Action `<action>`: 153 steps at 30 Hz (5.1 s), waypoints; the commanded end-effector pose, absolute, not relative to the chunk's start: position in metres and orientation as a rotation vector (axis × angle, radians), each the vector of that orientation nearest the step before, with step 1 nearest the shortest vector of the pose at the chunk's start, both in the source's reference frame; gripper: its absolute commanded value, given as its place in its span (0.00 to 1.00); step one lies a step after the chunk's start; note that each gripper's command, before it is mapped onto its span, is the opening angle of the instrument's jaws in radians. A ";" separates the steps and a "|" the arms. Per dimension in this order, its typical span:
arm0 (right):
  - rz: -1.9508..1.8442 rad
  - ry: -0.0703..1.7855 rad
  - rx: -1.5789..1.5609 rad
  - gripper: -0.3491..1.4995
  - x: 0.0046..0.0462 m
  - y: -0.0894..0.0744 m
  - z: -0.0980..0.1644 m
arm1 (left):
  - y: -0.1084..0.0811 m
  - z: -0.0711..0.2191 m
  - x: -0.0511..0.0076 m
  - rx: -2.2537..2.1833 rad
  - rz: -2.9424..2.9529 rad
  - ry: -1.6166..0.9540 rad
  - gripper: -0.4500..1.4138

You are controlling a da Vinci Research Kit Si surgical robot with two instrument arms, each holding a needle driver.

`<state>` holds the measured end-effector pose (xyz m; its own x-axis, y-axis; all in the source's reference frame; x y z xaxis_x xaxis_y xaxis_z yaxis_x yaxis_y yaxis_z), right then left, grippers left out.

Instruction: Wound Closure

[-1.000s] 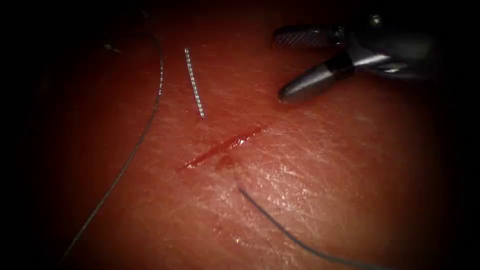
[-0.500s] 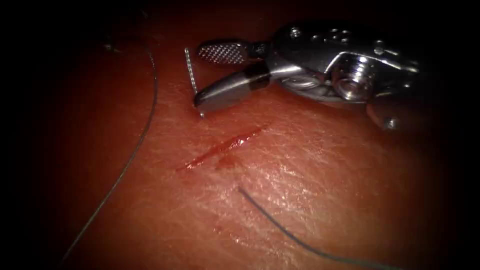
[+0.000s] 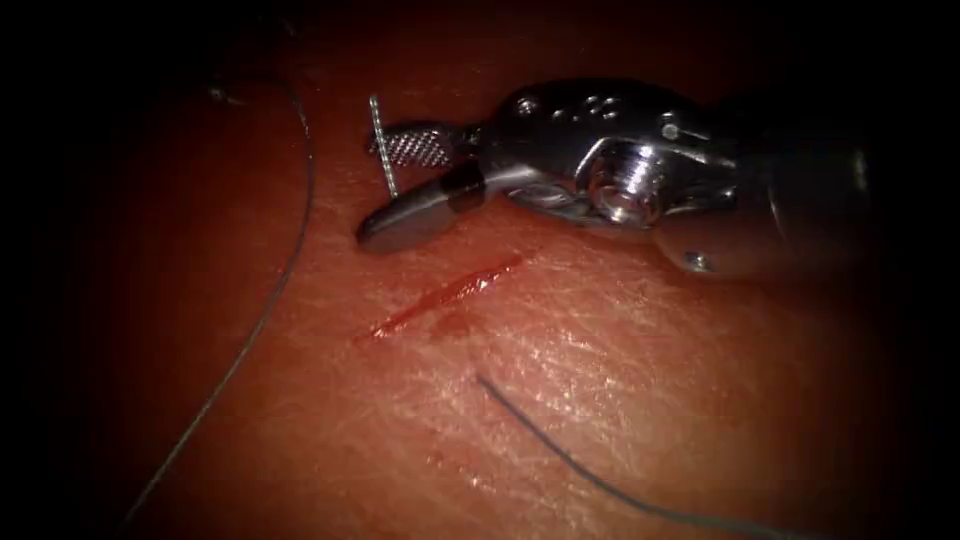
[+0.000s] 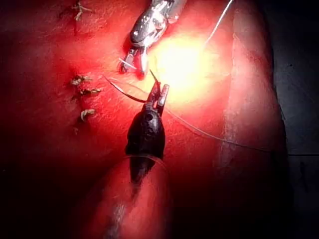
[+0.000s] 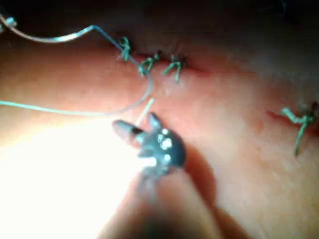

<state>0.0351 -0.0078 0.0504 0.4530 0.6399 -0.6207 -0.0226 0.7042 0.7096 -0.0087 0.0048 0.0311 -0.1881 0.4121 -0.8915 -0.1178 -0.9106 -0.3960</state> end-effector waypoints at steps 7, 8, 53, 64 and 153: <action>0.390 1.047 0.695 0.00 0.0350 -0.008 0.051 | 0.004 0.032 -0.0093 -1.740 2.156 -0.348 0.16; 0.385 1.046 0.693 0.00 0.0350 -0.007 0.051 | 0.004 0.032 -0.0093 -1.740 2.156 -0.348 0.16; 0.256 1.225 0.418 0.26 0.0356 -0.002 0.044 | 0.004 0.033 -0.0093 -1.692 2.214 -0.355 0.17; 0.417 1.199 0.328 0.95 0.0313 0.000 0.042 | 0.006 0.035 -0.0077 -1.509 2.059 -0.411 0.92; 0.288 1.114 0.442 0.79 0.0211 -0.006 0.042 | 0.002 0.034 -0.0298 -1.336 2.522 -0.120 0.00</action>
